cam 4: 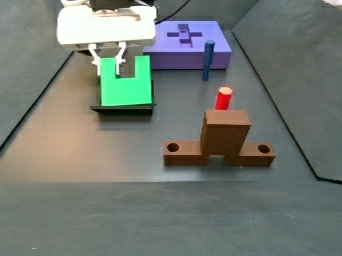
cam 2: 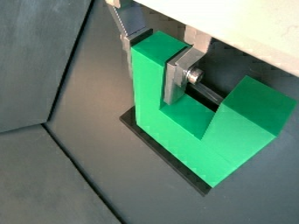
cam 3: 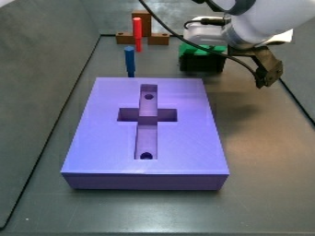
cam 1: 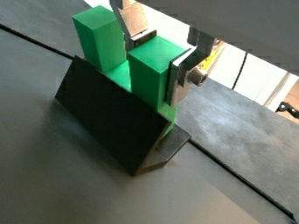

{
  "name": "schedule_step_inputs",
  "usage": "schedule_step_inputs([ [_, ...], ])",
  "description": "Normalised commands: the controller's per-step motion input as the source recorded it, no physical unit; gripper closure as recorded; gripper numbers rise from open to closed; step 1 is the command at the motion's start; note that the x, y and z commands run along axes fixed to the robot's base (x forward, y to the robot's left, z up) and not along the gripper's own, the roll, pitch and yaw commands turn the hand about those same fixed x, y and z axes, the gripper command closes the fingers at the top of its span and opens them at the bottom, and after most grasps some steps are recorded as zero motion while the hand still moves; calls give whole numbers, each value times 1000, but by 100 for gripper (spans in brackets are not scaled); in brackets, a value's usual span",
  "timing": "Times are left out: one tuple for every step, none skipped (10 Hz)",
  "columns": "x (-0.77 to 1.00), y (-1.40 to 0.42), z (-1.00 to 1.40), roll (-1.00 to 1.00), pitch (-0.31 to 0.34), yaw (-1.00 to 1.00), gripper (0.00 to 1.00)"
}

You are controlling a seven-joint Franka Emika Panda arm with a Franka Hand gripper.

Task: Pick up the green object. Move up. Place the green object on the fixture. Regrasp the green object. Move to above the board. Insert the green object.
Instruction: Regrasp the green object.

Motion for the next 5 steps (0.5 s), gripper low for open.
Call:
schedule_step_inputs([
  [0, 0, 0, 0, 0, 0, 100],
  [0, 0, 0, 0, 0, 0, 100],
  [0, 0, 0, 0, 0, 0, 100],
  [0, 0, 0, 0, 0, 0, 100],
  [0, 0, 0, 0, 0, 0, 100],
])
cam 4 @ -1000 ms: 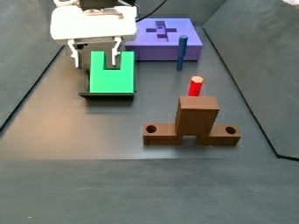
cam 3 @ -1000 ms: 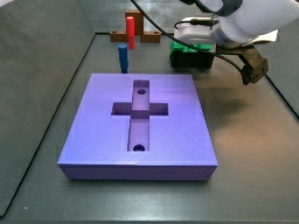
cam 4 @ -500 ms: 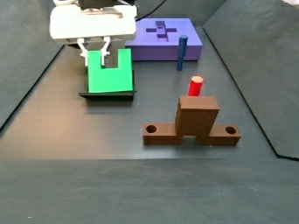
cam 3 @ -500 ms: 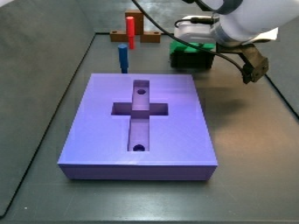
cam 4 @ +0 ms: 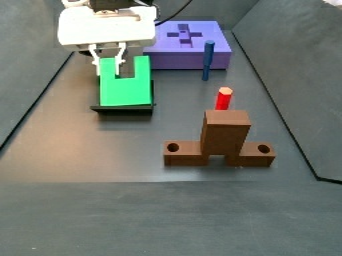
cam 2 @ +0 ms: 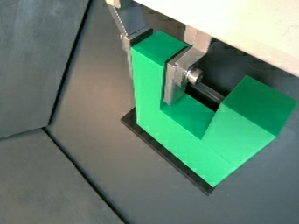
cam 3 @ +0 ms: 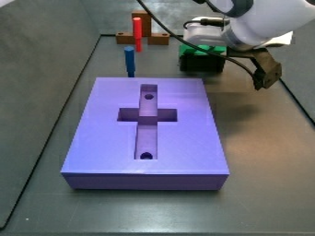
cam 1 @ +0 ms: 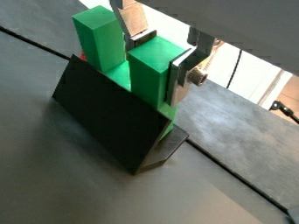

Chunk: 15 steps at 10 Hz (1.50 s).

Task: Pick up the green object. Move up. Place the green object on the fixture. Regrasp the green object. Move to above the board. Insert the green object.
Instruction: Regrasp the green object, then move to above the board.

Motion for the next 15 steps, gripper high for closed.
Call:
schedule_step_inputs([
  [0, 0, 0, 0, 0, 0, 100],
  [0, 0, 0, 0, 0, 0, 100],
  [0, 0, 0, 0, 0, 0, 100],
  [0, 0, 0, 0, 0, 0, 100],
  [0, 0, 0, 0, 0, 0, 100],
  [0, 0, 0, 0, 0, 0, 100],
  [0, 0, 1400, 0, 0, 0, 100],
  [13, 8, 1400, -41, -12, -67, 100],
  [-7, 26, 1400, -137, -11, -85, 100],
  [-12, 34, 1400, -111, -8, -66, 100],
  [-6, 14, 1400, -68, 44, -54, 100],
  [0, 15, 1400, -34, 75, -46, 100],
  [2, 11, 1400, -20, 85, -21, 100],
  [7, 3, 1400, -17, 94, -7, 100],
  [29, -5, 529, -18, 111, 14, 100],
])
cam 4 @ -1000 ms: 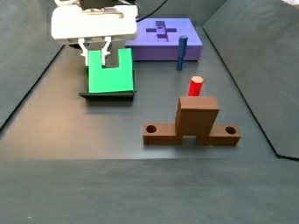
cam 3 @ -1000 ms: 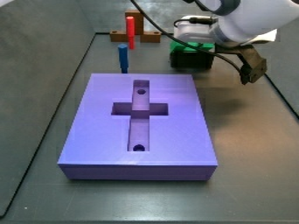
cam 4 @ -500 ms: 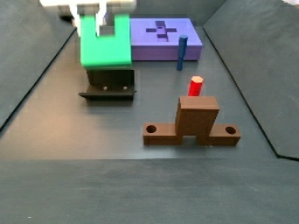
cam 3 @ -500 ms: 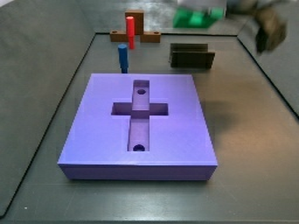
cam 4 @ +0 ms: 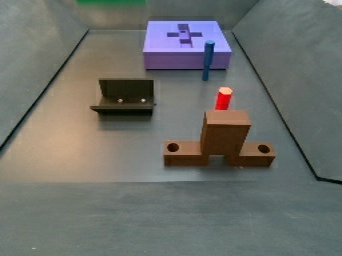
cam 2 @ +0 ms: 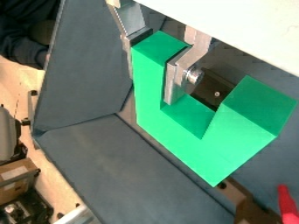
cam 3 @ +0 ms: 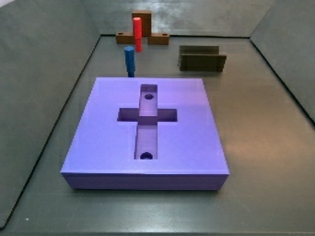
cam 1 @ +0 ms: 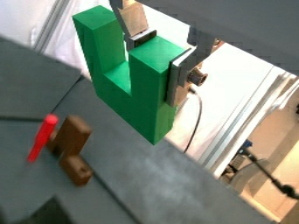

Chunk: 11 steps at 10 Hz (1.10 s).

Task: Pick up the green object. Move up. Place the green object on the fixture. Regrasp the green object. Move to above the board. Insert the green object.
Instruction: Move to above the board.

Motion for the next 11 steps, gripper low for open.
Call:
schedule_step_inputs([
  [39, -5, 274, -3, 120, 27, 100],
  [-1137, -1400, 258, -1000, 41, 6, 100],
  [-1153, -1400, 282, -1000, 27, 10, 100],
  [-1247, -1400, 283, -1000, -2, 18, 100],
  [-1291, -1400, 262, -1000, -13, 24, 100],
  [-1288, -1400, 272, -1000, -17, 26, 100],
  [-1318, -1400, 256, -1000, -24, 28, 100],
  [-779, -815, 138, -1000, -24, 28, 100],
  [-317, -282, 44, -1000, -30, 28, 100],
  [-190, -158, 12, -1000, -19, 22, 100],
  [-106, -87, 31, -1000, -29, 14, 100],
])
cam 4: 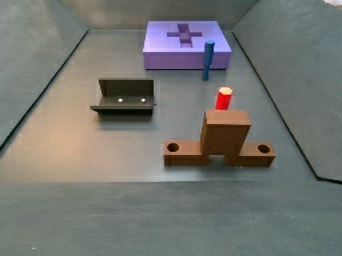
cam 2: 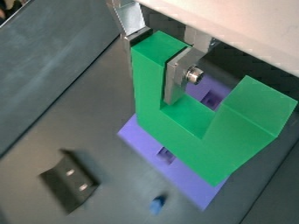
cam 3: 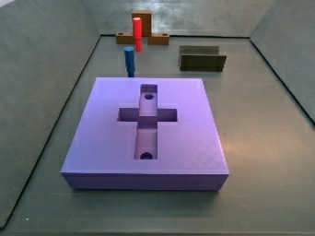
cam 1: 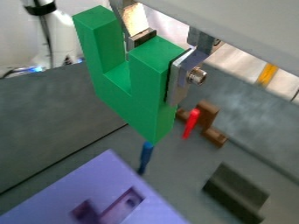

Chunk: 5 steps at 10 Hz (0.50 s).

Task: Pick up the green object. Move up. Place the green object on the fixture. Regrasp the green object. Move to above the board. Insert the green object.
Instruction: Move to above the board.

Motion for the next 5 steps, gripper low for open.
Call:
schedule_step_inputs([
  [-103, -52, 8, -1000, -51, 12, 100],
  [-79, 15, 2, -879, -64, 10, 100],
  [-74, 18, 10, -727, -67, 4, 100],
  [-57, 15, -6, -441, -57, -1, 100],
  [-42, 7, -7, -331, -48, -2, 100],
])
